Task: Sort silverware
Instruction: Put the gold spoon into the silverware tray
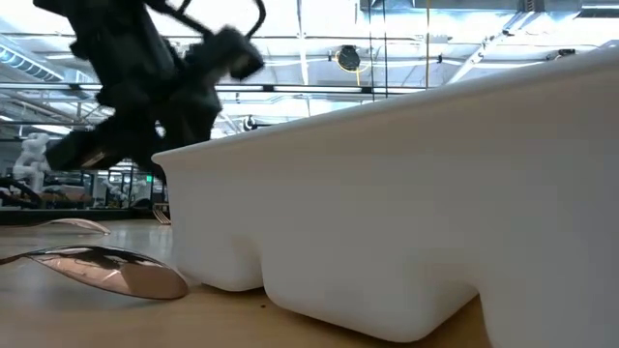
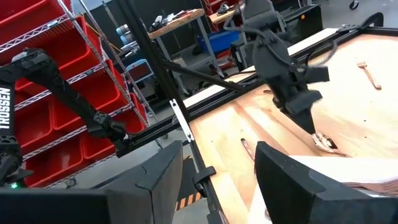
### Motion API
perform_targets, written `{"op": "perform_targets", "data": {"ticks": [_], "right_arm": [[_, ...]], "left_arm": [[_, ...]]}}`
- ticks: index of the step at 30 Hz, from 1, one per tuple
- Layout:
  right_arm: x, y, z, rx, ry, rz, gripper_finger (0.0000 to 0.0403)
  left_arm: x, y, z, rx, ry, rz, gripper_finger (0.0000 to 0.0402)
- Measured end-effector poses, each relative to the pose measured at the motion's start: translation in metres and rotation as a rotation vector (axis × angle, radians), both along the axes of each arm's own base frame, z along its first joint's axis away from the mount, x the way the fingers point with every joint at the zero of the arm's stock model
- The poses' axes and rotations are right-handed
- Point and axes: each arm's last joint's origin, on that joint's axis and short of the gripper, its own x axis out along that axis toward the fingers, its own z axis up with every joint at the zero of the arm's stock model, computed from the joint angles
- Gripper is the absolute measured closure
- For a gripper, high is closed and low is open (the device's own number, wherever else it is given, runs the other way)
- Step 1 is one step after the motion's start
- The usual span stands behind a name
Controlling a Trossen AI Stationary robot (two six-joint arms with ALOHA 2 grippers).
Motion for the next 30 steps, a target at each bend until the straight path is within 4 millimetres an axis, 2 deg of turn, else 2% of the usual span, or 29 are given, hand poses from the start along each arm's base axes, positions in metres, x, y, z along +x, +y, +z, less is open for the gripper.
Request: {"op": "perform_targets", "data": {"ticks": [9,16,19,22,25,30], "right_arm": [[0.0,0.0,0.0,0.017,-0.002,-0.004,0.0215],[0.0,0.0,0.0,0.022,-0.002,-0.004,0.0215],[0.0,0.0,0.0,0.02,-0.002,-0.004,0.0215],[0.0,0.0,0.0,0.026,-0.002,-0.004,0.0215],[0.0,0.0,0.0,0.026,-0.001,-0.003,0.0215],[0.0,0.0,0.0,0.025,-0.001,-0.003,0.0215]], "left_arm": [[0.005,0.008,0.002,0.023,-0.006,-0.088,0.0332],[0.013,0.015,0.017,-0.018,-0.099,-0.206,0.028],[0.011,0.016,0.016,-0.006,-0.085,-0.175,0.0252],[0.001,0.015,0.011,0.007,0.016,-0.159,0.0232],[-0.008,0.013,0.005,0.001,0.078,-0.072,0.0224],[-0.009,0.009,-0.001,0.0,0.049,-0.015,0.0223]]}}
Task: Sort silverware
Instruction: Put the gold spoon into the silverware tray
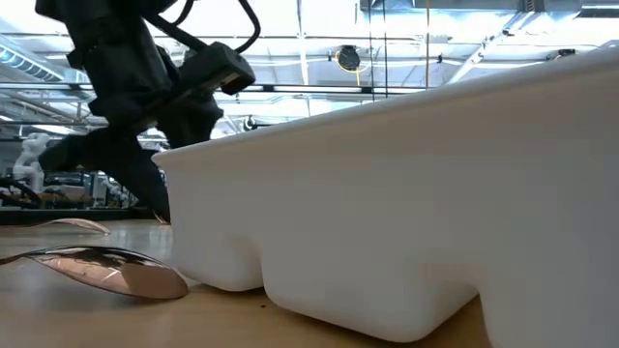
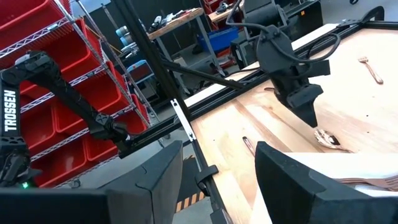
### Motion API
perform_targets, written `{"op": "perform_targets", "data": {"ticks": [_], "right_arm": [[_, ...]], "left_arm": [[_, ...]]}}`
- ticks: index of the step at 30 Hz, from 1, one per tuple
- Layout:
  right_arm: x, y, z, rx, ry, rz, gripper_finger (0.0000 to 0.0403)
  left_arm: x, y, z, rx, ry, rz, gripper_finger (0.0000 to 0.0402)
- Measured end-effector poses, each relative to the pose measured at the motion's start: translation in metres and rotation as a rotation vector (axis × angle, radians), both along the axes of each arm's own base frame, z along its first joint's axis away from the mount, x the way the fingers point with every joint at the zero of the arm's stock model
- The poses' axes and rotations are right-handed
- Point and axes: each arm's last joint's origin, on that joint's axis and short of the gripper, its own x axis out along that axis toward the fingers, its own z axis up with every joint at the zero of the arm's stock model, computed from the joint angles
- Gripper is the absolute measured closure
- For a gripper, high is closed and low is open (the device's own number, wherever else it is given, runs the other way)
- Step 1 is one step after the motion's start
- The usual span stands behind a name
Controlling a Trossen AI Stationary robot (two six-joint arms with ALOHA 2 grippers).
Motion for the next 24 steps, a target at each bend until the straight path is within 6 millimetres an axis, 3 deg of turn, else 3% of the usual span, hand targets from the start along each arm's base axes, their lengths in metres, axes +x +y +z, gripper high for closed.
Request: {"op": "perform_targets", "data": {"ticks": [5,12,24], "right_arm": [[0.0,0.0,0.0,-0.002,0.002,0.0,0.0215],[0.0,0.0,-0.001,0.015,-0.001,-0.005,0.0215],[0.001,-0.001,-0.001,0.014,-0.003,-0.011,0.0215]], "left_arm": [[0.007,-0.003,-0.008,-0.049,-0.121,0.011,0.0223],[0.007,0.001,-0.027,-0.027,-0.083,0.07,0.0223],[0.019,0.003,-0.03,-0.028,-0.183,0.138,0.0223]]}}
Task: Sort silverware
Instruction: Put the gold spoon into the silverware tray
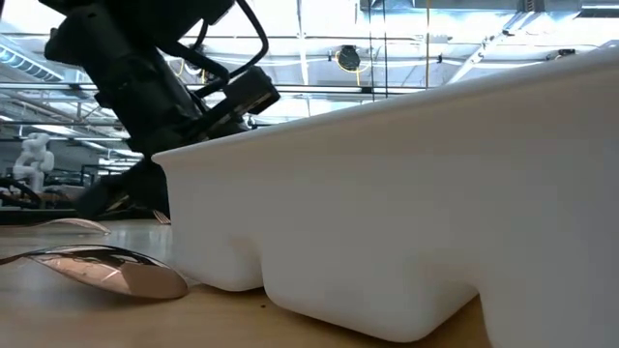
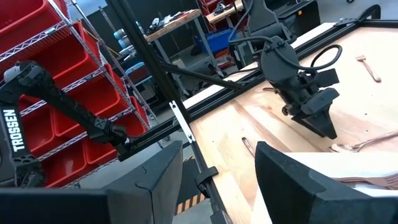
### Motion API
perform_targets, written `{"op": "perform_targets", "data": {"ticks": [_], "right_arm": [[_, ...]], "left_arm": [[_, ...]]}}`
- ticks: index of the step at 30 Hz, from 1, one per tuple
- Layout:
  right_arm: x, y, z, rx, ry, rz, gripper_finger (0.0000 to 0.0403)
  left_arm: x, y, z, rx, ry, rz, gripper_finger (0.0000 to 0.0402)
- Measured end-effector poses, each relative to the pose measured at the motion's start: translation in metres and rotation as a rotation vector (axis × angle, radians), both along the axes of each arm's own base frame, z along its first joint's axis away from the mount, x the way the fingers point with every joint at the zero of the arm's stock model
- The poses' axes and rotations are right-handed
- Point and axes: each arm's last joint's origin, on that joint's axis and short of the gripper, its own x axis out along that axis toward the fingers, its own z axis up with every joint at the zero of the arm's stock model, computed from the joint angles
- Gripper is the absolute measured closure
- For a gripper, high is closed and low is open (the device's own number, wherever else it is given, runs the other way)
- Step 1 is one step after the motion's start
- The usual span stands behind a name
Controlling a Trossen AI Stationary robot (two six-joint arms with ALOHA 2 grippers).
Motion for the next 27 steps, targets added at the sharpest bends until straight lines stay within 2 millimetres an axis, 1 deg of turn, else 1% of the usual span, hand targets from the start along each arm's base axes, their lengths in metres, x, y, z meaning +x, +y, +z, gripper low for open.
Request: {"op": "perform_targets", "data": {"ticks": [4,7,10,15,18,20,22,25,27], "right_arm": [[0.0,0.0,0.0,-0.001,0.0,0.0,0.0215],[0.001,-0.001,0.0,-0.001,0.001,-0.002,0.0215],[0.002,-0.001,0.0,0.001,0.0,-0.005,0.0215],[0.002,-0.001,0.0,0.007,-0.002,-0.006,0.0215],[0.002,-0.001,0.0,0.007,-0.001,-0.007,0.0215],[0.002,-0.001,0.0,0.004,-0.001,-0.007,0.0215],[0.003,-0.002,0.0,-0.003,0.001,-0.008,0.0215],[0.004,-0.003,0.0,-0.005,0.002,-0.013,0.0215],[0.005,-0.003,0.0,-0.004,0.001,-0.017,0.0215]], "left_arm": [[0.005,-0.001,-0.005,-0.007,-0.038,0.006,0.0223],[0.017,-0.003,-0.011,-0.048,-0.126,0.008,0.0223],[0.024,-0.002,-0.017,-0.076,-0.179,0.011,0.0223],[0.029,0.0,-0.02,-0.115,-0.188,0.0,0.0224],[0.029,0.002,-0.02,-0.112,-0.184,0.005,0.0232],[0.03,0.005,-0.023,-0.096,-0.179,0.024,0.0249],[0.032,0.01,-0.03,-0.081,-0.169,0.052,0.0279],[0.04,0.014,-0.037,-0.088,-0.221,0.073,0.034],[0.045,0.013,-0.04,-0.085,-0.282,0.056,0.0381]]}}
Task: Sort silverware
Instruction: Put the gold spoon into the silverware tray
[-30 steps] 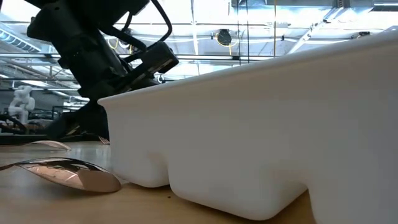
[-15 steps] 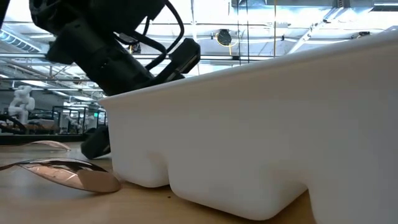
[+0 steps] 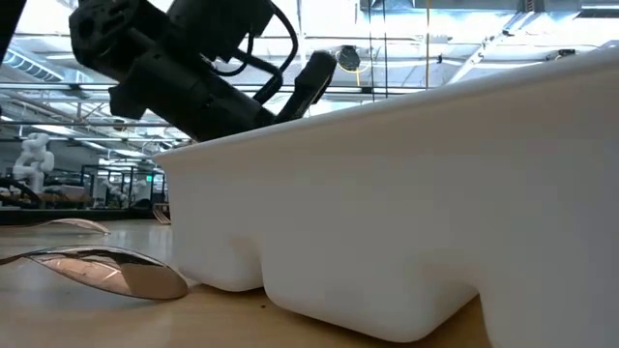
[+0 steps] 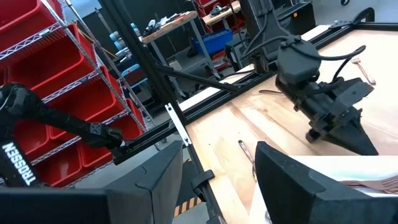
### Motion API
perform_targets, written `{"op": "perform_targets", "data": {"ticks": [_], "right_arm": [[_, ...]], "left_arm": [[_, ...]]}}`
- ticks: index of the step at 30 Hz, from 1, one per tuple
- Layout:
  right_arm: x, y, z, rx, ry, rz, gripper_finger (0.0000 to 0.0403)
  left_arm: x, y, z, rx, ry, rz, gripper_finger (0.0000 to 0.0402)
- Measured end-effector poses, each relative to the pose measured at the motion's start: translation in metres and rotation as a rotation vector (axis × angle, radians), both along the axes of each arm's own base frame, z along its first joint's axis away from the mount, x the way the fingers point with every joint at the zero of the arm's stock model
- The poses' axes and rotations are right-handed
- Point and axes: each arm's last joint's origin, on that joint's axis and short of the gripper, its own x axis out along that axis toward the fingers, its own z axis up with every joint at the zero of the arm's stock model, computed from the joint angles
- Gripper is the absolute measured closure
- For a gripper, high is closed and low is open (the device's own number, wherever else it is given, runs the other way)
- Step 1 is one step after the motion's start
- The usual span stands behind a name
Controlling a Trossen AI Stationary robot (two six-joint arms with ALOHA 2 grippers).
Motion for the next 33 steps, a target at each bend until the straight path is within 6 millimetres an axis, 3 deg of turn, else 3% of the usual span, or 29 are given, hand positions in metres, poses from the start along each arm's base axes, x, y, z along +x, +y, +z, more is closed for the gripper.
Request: {"op": "perform_targets", "data": {"ticks": [7,15,21,25,28,33], "right_arm": [[0.003,-0.002,0.0,0.0,-0.008,-0.018,0.0215],[0.006,-0.003,0.001,0.036,-0.026,-0.042,0.0215],[0.016,-0.01,0.001,0.051,-0.031,-0.077,0.0215],[0.026,-0.016,0.001,0.054,-0.03,-0.108,0.0215],[0.032,-0.02,0.001,0.055,-0.029,-0.122,0.0213],[0.038,-0.024,0.0,0.061,-0.005,-0.111,0.0211]], "left_arm": [[0.003,0.008,0.003,0.125,-0.033,-0.021,0.0398],[-0.009,0.038,0.031,0.439,0.123,-0.144,0.04],[-0.014,0.041,0.065,0.705,0.102,-0.468,0.0399],[-0.02,0.04,0.078,0.639,0.096,-0.478,0.0377],[-0.024,0.043,0.068,0.542,0.161,-0.498,0.0353],[-0.017,0.041,0.059,0.411,0.124,-0.441,0.0312]]}}
